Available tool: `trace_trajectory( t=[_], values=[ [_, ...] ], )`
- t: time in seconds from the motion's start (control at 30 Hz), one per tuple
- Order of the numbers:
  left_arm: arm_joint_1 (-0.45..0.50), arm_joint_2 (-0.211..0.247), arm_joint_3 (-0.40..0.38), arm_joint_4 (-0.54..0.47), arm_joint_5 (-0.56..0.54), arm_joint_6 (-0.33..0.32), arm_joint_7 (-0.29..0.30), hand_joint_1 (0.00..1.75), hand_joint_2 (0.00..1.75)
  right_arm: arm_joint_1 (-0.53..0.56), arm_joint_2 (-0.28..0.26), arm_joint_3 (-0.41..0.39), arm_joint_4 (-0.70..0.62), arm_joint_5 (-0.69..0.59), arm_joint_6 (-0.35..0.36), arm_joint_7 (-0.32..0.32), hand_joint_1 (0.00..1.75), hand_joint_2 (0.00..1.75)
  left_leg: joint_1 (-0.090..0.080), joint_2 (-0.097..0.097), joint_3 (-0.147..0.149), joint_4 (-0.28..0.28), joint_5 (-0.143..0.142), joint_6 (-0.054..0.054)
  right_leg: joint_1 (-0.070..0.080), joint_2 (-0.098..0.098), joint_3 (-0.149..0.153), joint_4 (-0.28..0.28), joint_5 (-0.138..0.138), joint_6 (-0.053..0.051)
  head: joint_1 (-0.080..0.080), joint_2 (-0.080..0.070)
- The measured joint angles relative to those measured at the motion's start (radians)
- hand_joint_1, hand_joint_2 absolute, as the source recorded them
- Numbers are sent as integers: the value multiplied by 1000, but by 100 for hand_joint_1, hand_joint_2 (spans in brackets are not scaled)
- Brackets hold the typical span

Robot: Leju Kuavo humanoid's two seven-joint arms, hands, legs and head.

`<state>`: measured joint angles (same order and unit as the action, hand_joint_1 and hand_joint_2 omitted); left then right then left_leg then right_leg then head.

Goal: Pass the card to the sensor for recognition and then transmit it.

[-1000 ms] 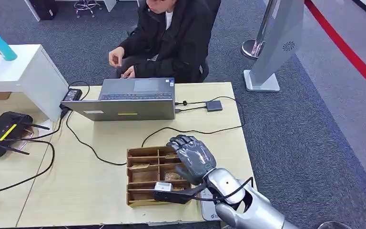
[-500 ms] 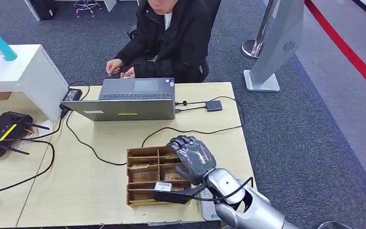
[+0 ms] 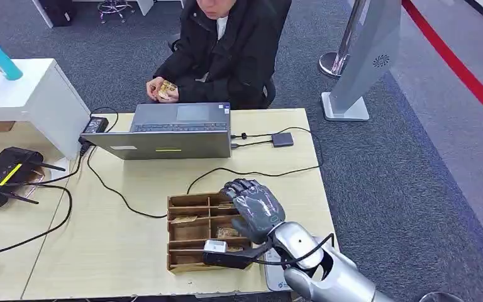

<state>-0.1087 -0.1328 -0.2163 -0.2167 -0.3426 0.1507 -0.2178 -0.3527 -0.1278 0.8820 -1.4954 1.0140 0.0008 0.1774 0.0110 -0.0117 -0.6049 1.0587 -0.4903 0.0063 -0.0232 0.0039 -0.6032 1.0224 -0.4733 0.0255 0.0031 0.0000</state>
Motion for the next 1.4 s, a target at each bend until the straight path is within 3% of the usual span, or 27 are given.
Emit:
trace_trajectory(
  t=[0.37,0.4,0.77,1.07,1.13,1.2,1.4],
  values=[
    [0,0,0,0,0,0,0,0,0,0,0,0,0,0,0,0,99,175,0,0,0,0,0,0,0,0,0,0,0,0,0,0],
    [0,0,0,0,0,0,0,0,0,0,0,0,0,0,0,0,133,175,0,0,0,0,0,0,0,0,0,0,0,0,0,0],
    [0,0,0,0,-2,-1,0,0,0,-8,0,2,2,0,0,0,155,175,0,0,0,0,0,0,0,0,0,0,0,0,0,0],
    [0,0,0,0,-2,-1,0,0,0,-9,0,2,3,0,0,0,155,175,0,0,0,0,0,0,0,0,0,0,0,0,0,0],
    [0,0,0,0,-3,-1,0,0,0,-10,0,2,3,0,0,0,173,175,0,0,0,0,0,0,0,0,0,0,0,0,0,0],
    [0,0,0,0,-4,-2,0,0,0,-10,0,2,3,0,0,0,175,175,0,0,0,0,0,0,0,0,0,0,0,0,0,0],
    [0,0,0,0,-11,-3,0,0,0,-9,0,1,-4,4,-54,-14,175,175,0,0,0,0,0,0,0,0,0,0,0,0,0,0]
  ],
)
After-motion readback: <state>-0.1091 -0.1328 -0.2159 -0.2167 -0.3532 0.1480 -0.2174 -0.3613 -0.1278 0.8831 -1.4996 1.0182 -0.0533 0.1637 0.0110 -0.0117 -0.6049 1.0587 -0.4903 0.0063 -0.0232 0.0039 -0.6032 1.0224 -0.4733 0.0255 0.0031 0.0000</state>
